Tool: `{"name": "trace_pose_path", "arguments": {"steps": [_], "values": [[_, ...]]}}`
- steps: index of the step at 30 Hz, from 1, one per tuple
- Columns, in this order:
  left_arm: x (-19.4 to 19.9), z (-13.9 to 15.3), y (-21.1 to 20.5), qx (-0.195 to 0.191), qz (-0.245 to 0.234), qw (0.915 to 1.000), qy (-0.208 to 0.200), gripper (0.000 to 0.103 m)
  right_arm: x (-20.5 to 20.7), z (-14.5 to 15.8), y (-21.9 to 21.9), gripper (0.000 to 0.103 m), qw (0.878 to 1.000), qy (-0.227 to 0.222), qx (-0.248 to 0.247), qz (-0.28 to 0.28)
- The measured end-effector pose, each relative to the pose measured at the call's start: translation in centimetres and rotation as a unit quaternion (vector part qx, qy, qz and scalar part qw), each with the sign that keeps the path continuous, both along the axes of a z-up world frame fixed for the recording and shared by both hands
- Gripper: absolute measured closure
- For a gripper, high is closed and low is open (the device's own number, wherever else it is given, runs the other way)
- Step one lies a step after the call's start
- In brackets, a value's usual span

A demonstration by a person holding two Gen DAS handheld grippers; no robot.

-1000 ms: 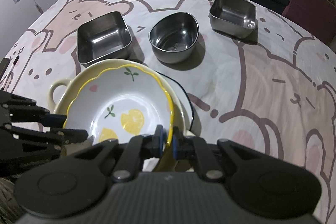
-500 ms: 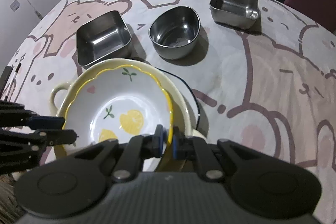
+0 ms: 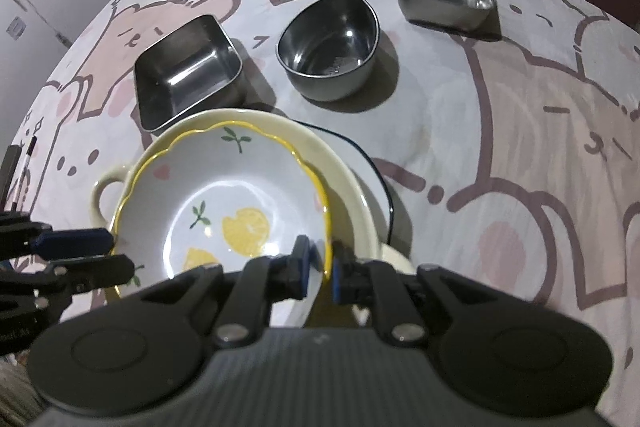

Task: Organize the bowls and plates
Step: 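Lower the lemon-print bowl into the cream bowl with both grippers, then open the right gripper off the lemon-print bowl rim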

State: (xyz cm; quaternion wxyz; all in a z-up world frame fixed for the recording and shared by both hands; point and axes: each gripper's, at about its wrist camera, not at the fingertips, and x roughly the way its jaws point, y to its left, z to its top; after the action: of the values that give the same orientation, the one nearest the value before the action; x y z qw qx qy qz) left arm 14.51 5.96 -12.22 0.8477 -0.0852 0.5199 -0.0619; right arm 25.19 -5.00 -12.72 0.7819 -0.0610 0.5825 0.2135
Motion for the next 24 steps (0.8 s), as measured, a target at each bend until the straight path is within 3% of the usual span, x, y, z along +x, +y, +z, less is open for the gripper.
{"name": "trace_pose_path", "arguments": {"steps": [9, 24], "values": [[0.0, -0.2, 0.1, 0.000, 0.002, 1.0000, 0.002, 0.072, 0.7, -0.5, -0.8, 0.089, 0.998, 0.042, 0.024, -0.034], [0.1, -0.1, 0.2, -0.001, 0.000, 1.0000, 0.002, 0.072, 0.7, -0.5, -1.1, 0.088, 0.996, 0.071, 0.034, -0.047]]}}
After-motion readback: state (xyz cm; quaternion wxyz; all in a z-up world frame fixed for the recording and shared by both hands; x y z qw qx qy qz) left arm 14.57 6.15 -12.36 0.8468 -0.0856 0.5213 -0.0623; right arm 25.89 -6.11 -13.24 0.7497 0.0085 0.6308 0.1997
